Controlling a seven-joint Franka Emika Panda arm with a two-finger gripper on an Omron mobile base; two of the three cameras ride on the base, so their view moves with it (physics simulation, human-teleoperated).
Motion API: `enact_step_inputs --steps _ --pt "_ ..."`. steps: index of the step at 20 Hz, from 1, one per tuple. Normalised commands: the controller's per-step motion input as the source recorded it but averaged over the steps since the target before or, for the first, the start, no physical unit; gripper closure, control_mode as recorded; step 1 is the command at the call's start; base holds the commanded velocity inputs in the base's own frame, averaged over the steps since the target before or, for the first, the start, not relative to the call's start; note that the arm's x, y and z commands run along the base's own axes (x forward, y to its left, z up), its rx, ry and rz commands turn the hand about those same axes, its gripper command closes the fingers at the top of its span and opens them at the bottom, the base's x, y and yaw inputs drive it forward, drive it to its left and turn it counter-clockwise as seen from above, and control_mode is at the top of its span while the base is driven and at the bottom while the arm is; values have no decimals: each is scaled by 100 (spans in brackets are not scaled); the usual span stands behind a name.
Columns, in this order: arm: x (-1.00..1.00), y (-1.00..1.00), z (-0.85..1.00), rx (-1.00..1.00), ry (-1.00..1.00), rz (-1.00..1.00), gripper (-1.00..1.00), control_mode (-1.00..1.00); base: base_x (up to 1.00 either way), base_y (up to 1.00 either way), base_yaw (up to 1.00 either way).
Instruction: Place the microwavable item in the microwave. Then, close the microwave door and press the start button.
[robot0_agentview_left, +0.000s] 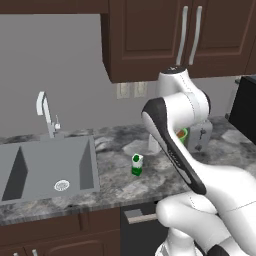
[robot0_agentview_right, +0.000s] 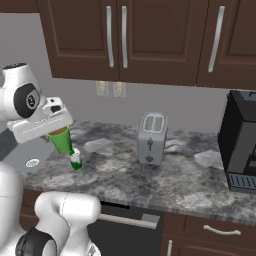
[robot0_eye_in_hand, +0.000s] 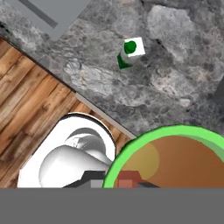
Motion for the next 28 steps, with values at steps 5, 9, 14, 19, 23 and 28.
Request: enact_step_inputs --steps 5,9,14,19,23,28 --pt "-4 0 -26 0 11 0 100 -100 0 0 0" --pt "-29 0 -17 0 0 0 100 100 -22 0 0" --pt "0 0 0 0 0 0 100 100 -100 16 0" --pt "0 0 0 0 0 0 100 100 -100 46 -8" --pt "0 0 0 0 0 0 100 100 -86 39 -14" --pt "0 0 0 0 0 0 100 100 -66 29 -15"
